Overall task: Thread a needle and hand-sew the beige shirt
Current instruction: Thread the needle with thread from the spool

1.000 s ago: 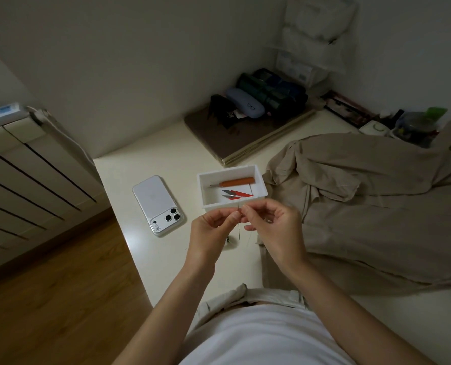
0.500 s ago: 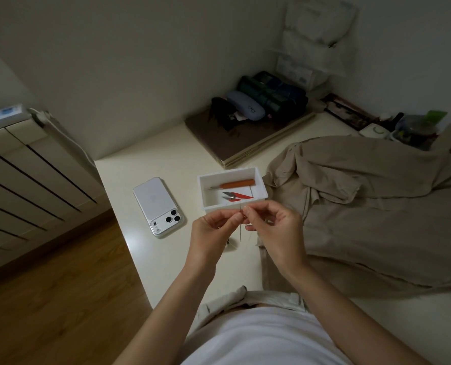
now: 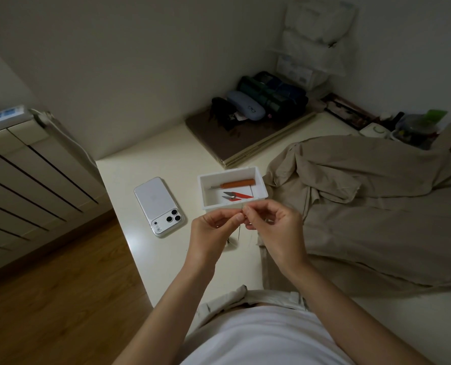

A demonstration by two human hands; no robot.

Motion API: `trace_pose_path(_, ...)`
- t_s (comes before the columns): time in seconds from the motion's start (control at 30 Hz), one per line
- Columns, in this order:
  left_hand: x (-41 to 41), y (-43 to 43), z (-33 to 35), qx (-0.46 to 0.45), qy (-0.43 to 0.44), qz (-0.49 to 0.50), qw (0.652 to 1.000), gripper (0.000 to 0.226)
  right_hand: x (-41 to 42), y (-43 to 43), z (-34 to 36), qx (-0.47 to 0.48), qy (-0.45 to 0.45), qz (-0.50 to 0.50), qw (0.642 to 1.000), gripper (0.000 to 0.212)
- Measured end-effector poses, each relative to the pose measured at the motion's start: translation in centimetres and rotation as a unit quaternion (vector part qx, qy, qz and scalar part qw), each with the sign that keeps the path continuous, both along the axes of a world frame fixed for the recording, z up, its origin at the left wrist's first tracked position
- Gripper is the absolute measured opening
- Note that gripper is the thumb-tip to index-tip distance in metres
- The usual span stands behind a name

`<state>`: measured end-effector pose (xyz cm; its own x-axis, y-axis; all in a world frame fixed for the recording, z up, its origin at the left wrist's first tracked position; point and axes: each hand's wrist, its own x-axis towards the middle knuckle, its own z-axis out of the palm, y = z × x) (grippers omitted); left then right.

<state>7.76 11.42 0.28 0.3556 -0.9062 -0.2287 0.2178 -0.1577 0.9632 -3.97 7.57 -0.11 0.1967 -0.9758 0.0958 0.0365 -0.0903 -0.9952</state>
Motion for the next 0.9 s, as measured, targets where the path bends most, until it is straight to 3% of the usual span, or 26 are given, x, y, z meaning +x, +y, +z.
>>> trace_pose_path(0.9, -0.17, 0.05, 0.44, -0.003, -0.006, 0.005, 1.0, 0.012, -0.13, 0.04, -0.21, -0.025, 0.0, 0.0, 1.0, 0.006)
